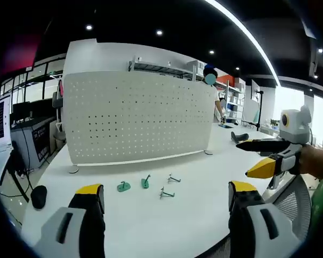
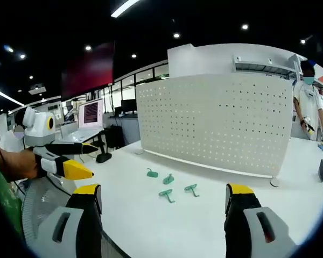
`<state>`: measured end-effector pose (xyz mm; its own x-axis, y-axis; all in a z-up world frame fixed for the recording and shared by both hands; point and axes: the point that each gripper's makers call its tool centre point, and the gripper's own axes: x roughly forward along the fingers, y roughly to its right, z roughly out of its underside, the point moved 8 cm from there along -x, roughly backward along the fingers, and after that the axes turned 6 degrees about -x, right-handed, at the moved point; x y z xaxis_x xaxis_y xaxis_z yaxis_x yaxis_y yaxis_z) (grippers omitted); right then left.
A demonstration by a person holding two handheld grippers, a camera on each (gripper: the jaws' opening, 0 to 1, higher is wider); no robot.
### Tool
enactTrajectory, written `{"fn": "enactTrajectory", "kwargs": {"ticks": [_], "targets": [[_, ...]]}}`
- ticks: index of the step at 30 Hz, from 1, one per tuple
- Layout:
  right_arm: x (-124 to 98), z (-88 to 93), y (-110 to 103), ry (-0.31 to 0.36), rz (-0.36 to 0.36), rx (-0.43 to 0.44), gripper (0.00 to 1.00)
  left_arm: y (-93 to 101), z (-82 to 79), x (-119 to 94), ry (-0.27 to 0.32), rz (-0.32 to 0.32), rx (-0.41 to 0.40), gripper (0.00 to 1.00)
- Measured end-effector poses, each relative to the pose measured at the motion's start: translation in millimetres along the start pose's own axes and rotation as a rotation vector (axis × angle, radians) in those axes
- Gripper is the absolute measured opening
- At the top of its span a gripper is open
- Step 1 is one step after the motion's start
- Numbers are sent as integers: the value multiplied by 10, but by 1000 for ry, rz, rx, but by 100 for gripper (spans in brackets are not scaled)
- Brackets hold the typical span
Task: Insert the hook assembly into the mounting plate slot until the hook locks in place.
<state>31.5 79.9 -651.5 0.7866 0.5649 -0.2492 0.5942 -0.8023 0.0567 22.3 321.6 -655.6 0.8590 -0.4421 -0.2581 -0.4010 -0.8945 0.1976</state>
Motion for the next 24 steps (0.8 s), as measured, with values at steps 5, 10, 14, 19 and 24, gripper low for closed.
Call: {"fn": "enactTrajectory", "kwargs": {"ticks": [5,10,14,19,24], "targets": [[11,10,2,-5,-3,0,98,-13,0,4,-1,-6,-3,98],[30,6,7,-6,-7,-1,98,-18,7,7,-4,-8,-2,97],[44,4,9,-7,-9,-1,97,-25,17,13,-7,-9,-4,97],[46,10,11,-10,-7,-1,97,-35,16,25,-11,-9,-1,96],[42,20,19,-12,-3,4,97,-29,11,57,-19,-4,6,96]]}}
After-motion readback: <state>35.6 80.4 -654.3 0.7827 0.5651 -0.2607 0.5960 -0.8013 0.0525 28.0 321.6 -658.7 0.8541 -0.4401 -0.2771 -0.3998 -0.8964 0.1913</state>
